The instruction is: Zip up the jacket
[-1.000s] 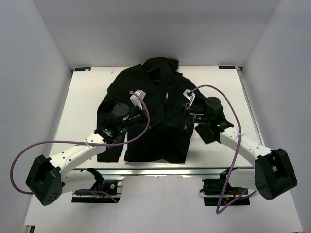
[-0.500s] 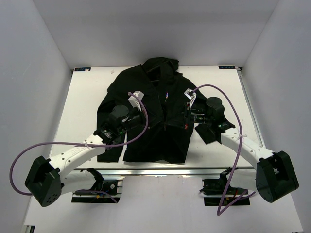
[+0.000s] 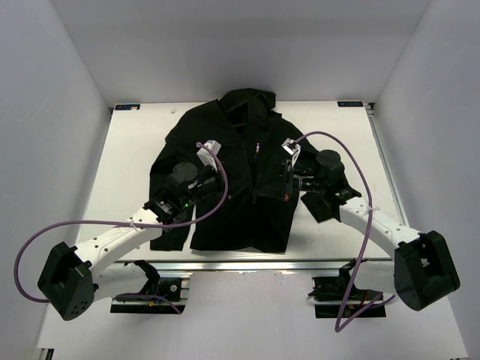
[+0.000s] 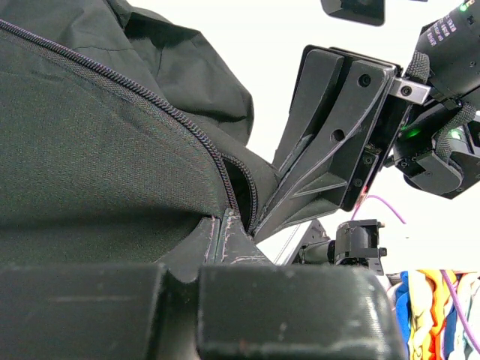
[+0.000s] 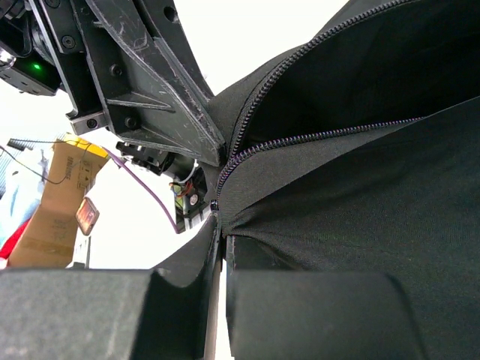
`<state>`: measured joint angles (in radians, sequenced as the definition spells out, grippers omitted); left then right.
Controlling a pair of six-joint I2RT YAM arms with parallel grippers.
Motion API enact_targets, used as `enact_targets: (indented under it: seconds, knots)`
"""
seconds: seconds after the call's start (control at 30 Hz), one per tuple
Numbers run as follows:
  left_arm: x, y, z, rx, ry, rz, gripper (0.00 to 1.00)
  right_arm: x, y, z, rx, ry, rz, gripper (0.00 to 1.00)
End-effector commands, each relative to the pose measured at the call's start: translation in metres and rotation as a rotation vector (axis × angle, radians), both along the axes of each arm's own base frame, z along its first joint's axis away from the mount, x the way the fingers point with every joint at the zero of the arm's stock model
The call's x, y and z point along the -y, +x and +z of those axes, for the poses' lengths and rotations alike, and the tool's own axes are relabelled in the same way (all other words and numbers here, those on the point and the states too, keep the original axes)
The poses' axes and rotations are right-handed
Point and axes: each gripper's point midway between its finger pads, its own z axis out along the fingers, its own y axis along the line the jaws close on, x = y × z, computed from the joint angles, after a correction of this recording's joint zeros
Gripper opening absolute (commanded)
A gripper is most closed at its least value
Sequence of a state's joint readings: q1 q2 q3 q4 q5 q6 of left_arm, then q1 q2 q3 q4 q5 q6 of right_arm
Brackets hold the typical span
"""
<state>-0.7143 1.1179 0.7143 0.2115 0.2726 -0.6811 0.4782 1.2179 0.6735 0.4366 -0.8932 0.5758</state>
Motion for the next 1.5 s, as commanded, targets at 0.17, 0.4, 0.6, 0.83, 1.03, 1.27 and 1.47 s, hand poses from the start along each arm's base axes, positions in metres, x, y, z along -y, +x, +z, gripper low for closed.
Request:
enact_targets:
  seconds: [0.17, 0.4, 0.6, 0.83, 1.03, 1.27, 1.47]
  knots:
    - [0.003, -0.004, 0.016, 0.045, -0.045, -0.038, 0.0, -0.006, 0.007, 0.024, 0.075, 0.036, -0.009, 0.0]
    - [0.003, -0.005, 0.013, 0.04, -0.038, -0.039, 0.0, -0.005, 0.016, 0.03, 0.085, 0.045, -0.063, 0.0]
    - [0.004, -0.007, 0.009, 0.024, -0.036, -0.051, 0.0, -0.004, 0.016, 0.033, 0.083, 0.056, -0.074, 0.0]
    - [0.0, -0.003, 0.007, 0.004, -0.037, -0.012, 0.0, -0.004, 0.012, 0.035, 0.058, 0.088, -0.075, 0.0]
    - [-0.005, 0.001, 0.007, -0.016, -0.057, 0.038, 0.0, -0.002, 0.004, 0.035, 0.026, 0.125, -0.066, 0.0]
    - [-0.004, -0.001, 0.01, -0.013, -0.08, 0.033, 0.0, -0.003, 0.008, 0.031, 0.022, 0.122, -0.083, 0.0]
    - [-0.009, 0.0, 0.018, 0.015, -0.099, 0.055, 0.0, 0.0, 0.007, 0.014, -0.006, 0.068, -0.091, 0.0]
